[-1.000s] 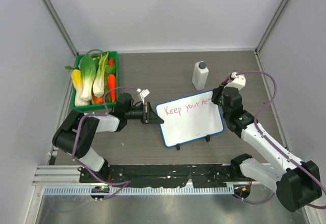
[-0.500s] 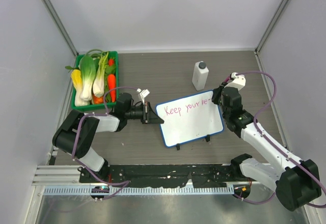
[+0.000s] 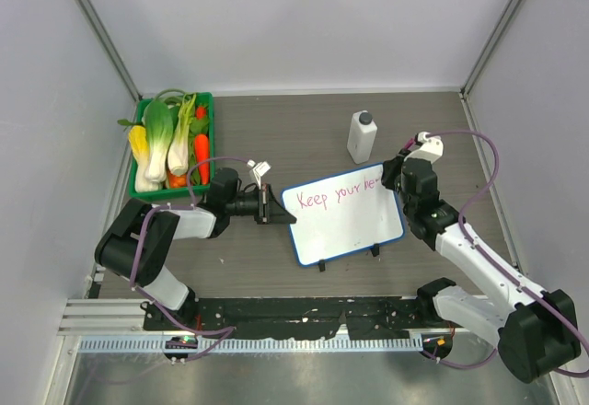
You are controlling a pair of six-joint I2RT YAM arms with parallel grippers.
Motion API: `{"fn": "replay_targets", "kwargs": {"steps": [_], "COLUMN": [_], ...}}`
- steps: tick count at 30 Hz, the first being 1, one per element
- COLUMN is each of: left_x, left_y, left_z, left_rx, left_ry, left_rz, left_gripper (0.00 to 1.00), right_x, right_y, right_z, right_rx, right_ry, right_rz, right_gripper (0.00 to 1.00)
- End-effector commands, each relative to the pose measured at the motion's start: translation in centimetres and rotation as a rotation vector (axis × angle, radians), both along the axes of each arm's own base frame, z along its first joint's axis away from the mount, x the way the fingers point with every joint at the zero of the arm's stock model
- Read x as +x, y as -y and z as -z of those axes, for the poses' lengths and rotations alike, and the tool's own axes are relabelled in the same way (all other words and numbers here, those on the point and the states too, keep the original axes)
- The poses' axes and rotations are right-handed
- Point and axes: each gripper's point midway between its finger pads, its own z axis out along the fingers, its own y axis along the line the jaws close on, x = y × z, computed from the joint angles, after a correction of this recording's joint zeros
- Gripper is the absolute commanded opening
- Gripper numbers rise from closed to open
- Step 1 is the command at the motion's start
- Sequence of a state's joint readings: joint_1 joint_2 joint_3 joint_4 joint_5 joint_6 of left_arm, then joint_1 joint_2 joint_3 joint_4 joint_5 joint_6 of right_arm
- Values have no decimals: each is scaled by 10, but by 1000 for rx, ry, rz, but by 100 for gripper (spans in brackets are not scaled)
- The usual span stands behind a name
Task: Write a sentence on the whiteboard
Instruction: Write on the whiteboard with the whiteboard.
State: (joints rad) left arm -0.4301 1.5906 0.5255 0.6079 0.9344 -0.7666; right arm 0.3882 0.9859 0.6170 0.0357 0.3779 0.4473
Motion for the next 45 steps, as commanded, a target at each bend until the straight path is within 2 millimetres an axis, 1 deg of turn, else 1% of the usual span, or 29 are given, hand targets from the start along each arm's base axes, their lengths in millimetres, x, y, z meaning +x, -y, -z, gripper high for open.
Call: {"fn": "replay_targets", "kwargs": {"steps": [1, 8, 14, 20, 26, 38, 42, 45], "left_x": [-12, -13, -13, -12, -13, -13, -12, -12], "left_y": [-1, -2, -1, -1, -1, -1, -1, 0], "left_z": [22, 24, 24, 22, 23, 23, 23, 23], "left_rx": [66, 69, 68, 66, 66, 67, 67, 67], "left_ry": [-49, -55, -55, -53, -54, -55, -54, -55], "left_rz": [12, 12, 13, 13, 15, 16, 15, 16], "left_gripper": [0, 0, 0, 0, 0, 0, 0, 0], "right_x": [-5, -15, -13, -5, 3, 10, 9, 5], "right_y": [0, 4, 7, 13, 11, 13, 13, 11], "right_z": [3, 10, 14, 4, -9, -19, -14, -6], "right_rx": [14, 13, -1, -9, -4, -14, -17, -15], "right_ry": [1, -16, -24, -3, 26, 45, 33, 13], "right_rz": [-9, -6, 14, 55, 63, 77, 70, 54], "right_gripper": [1, 1, 2, 2, 1, 1, 1, 1]}}
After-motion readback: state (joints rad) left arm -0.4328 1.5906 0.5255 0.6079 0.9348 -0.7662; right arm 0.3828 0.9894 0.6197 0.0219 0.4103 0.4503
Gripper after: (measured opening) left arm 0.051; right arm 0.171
